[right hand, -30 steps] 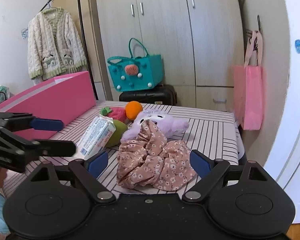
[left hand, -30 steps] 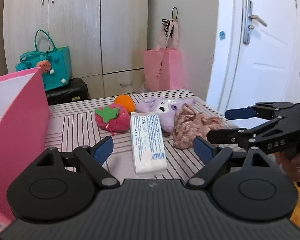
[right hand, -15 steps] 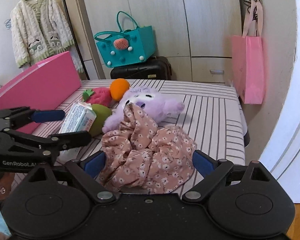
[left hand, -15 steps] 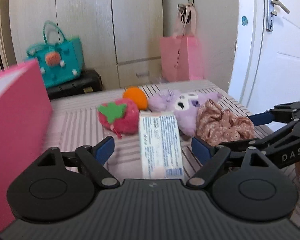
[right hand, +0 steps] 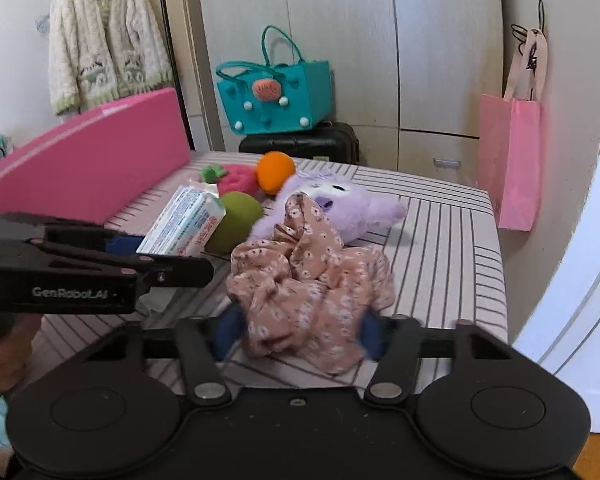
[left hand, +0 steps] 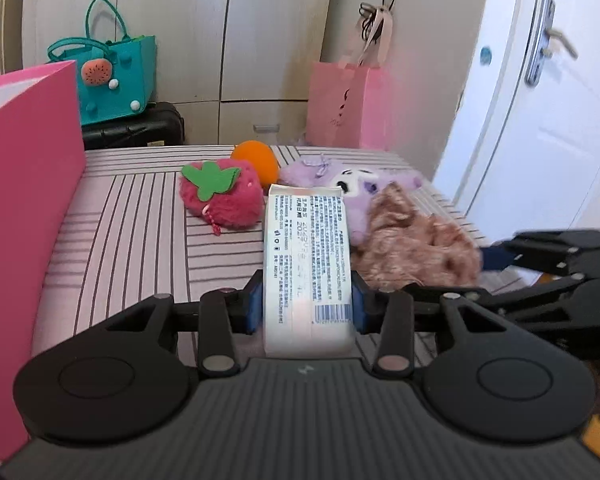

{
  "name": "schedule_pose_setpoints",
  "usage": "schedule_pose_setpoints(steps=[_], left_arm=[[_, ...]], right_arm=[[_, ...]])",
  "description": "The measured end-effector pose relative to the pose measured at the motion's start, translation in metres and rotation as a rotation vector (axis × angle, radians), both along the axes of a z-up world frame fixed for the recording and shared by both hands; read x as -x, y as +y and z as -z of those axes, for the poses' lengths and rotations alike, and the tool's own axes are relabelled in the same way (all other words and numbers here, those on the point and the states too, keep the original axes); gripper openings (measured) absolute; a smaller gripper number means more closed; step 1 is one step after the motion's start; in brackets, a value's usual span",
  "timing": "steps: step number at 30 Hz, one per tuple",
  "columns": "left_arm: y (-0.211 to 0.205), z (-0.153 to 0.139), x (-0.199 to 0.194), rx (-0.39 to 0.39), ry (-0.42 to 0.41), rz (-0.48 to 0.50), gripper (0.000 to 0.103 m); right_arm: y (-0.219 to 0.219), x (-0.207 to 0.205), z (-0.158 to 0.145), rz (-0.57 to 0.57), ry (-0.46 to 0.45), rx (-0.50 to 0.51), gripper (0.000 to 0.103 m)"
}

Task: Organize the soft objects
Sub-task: 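Grasp the scrunchie with the right gripper while the left gripper grasps the tissue pack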

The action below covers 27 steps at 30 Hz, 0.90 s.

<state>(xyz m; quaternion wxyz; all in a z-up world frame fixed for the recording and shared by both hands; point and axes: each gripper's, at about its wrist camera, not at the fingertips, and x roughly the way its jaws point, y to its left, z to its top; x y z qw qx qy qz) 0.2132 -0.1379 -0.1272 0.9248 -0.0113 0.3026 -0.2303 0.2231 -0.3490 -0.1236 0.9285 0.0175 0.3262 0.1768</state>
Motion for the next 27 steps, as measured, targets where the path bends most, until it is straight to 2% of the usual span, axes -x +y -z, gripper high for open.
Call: schedule_pose_setpoints(steps=[1, 4, 14, 19, 24, 27], left_arm=[[0.003, -0.001, 0.005, 0.008, -0.004, -0.005, 0.040], [0.010, -0.002, 0.015, 0.021, -0.002, -0.016, 0.040], [0.038, -0.013, 0.038, 0.078, 0.012, -0.007, 0.040], [0.051, -0.017, 0.041, 0.141, 0.033, 0.000, 0.040], [0.058, -0.016, 0.042, 0.154, 0.039, -0.014, 0.040], [0.063, -0.015, 0.041, 0.184, 0.072, -0.012, 0.040]], right_arm=[[0.000, 0.002, 0.000, 0.007, -0.001, -0.008, 0.043], [-0.001, 0.010, 0.000, 0.038, -0.014, -0.020, 0.029], [0.009, 0.043, -0.008, 0.043, -0.057, -0.035, 0.026], [0.013, 0.051, -0.012, 0.051, -0.051, -0.042, 0.026], [0.017, 0.058, -0.015, 0.055, -0.060, -0.033, 0.026], [0.018, 0.059, -0.016, 0.052, -0.058, -0.034, 0.026]])
